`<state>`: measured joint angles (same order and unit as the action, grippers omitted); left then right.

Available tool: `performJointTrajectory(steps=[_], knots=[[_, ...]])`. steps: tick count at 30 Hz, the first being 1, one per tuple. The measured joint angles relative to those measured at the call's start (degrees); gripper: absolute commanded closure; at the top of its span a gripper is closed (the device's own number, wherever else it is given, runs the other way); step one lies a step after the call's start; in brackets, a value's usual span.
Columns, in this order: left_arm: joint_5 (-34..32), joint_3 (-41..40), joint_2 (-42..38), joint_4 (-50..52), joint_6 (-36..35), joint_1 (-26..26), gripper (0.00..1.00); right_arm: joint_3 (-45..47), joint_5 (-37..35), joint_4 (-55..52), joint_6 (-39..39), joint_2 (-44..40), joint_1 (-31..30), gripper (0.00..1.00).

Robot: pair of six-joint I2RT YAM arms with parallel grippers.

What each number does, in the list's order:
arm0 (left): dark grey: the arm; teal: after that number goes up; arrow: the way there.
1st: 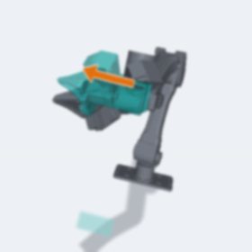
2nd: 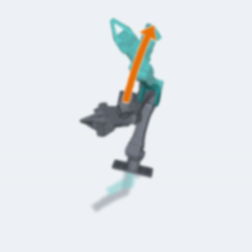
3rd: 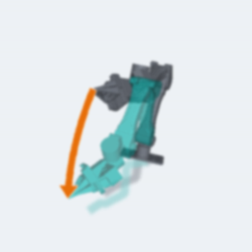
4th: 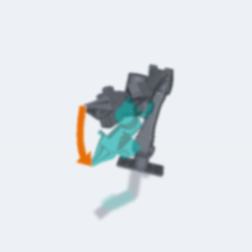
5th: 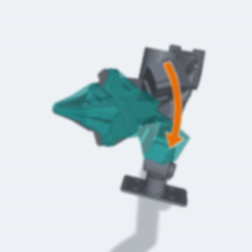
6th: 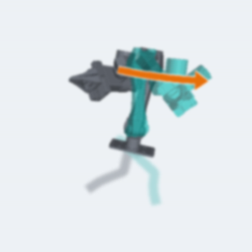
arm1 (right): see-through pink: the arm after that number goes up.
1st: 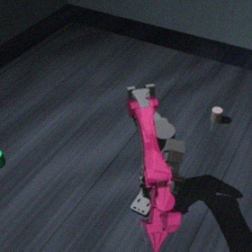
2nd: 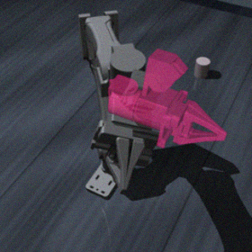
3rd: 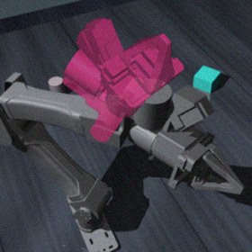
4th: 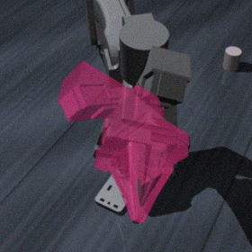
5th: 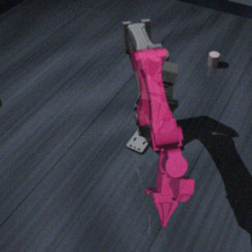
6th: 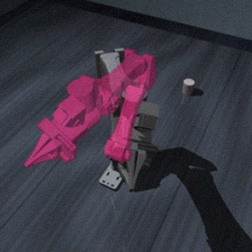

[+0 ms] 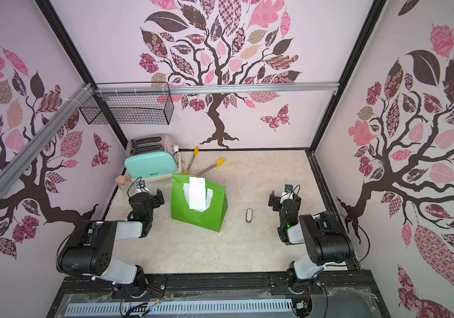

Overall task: Staple the receipts to the bags
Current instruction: Reset both arms

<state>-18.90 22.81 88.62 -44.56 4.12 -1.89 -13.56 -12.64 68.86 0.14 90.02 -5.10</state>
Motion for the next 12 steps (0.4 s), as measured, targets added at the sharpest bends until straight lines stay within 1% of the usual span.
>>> performJointTrajectory(steps=[3, 6, 12], knots=[[2.14, -0.02, 0.68, -1.03, -0.02, 1.2, 0.02, 0.0, 0.7, 1.51, 0.2, 0.0, 0.04, 0.0], [3.41, -0.02, 0.68, -2.84, -0.04, 1.33, 0.02, 0.0, 0.81, 2.47, 0.37, 0.02, 0.04, 0.0], [4.44, -0.02, 0.68, -3.63, -0.04, 1.33, 0.02, 0.0, 0.98, 2.56, 0.94, 0.04, 0.04, 0.0]])
